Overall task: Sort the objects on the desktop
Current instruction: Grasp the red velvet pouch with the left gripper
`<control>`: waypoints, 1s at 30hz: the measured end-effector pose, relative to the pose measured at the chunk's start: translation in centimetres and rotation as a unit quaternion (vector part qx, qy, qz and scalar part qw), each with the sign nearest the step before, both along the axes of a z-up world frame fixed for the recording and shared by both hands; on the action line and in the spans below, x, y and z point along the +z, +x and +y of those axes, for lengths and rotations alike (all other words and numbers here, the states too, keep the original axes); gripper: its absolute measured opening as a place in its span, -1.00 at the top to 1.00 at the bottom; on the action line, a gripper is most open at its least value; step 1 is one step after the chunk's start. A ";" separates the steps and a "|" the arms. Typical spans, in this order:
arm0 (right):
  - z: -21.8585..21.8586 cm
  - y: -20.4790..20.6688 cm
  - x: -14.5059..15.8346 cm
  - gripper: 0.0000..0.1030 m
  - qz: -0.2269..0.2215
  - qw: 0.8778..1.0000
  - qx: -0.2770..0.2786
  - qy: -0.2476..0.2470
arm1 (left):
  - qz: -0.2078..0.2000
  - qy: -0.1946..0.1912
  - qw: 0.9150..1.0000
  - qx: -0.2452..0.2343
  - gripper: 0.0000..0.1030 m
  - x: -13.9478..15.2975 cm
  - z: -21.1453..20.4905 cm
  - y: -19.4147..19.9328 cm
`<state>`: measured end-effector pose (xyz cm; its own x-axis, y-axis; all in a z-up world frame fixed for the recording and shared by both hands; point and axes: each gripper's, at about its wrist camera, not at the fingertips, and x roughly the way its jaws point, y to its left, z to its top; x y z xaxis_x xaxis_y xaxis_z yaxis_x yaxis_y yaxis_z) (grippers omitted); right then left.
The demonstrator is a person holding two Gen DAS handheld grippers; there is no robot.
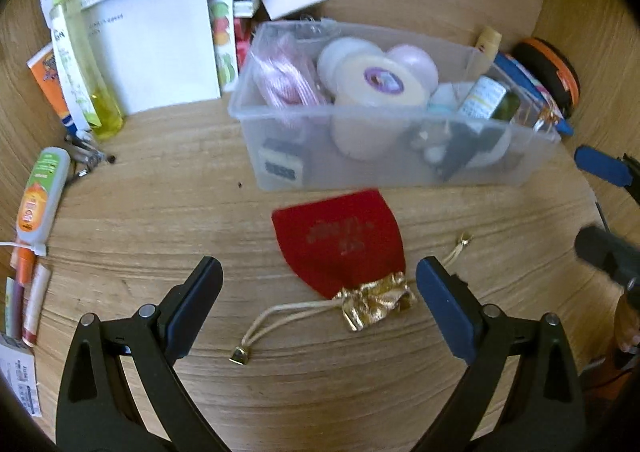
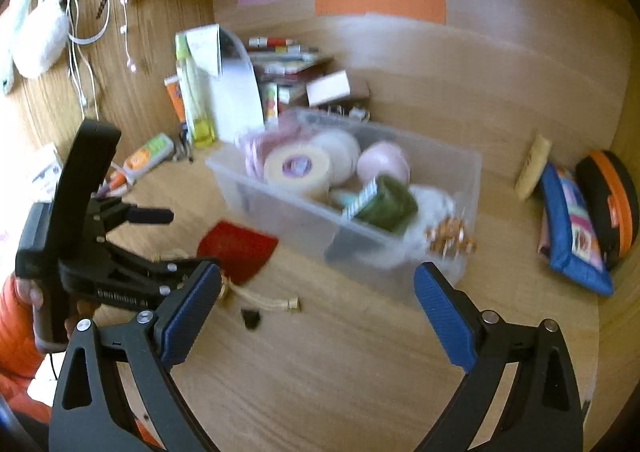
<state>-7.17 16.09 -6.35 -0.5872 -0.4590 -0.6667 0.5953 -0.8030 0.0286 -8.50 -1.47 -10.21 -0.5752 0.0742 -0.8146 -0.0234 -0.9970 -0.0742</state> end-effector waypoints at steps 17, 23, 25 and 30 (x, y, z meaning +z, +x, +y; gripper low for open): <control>-3.0 -0.1 -5.7 -0.23 -0.072 0.994 0.058 0.059 | -0.034 -0.020 0.999 0.000 -0.91 -1.9 1.4 -2.8; -4.6 0.0 -6.5 0.21 -0.073 0.990 0.093 0.076 | -0.023 -0.038 0.999 0.000 -0.90 -2.1 1.0 -3.2; -4.9 0.1 -6.6 0.30 -0.072 0.989 0.102 0.079 | -0.016 -0.037 0.999 -0.004 -0.80 -2.1 0.9 -3.0; -5.2 0.2 -6.8 0.44 -0.063 0.988 0.113 0.078 | -0.007 -0.037 0.999 -0.018 -0.39 -1.6 0.8 -2.6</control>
<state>-6.93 10.89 -13.13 -0.3881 -0.4544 -0.8018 0.7601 -0.6498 0.0003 -11.14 -0.67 -11.82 -0.5617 0.0342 -0.8266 -0.0590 -0.9983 -0.0013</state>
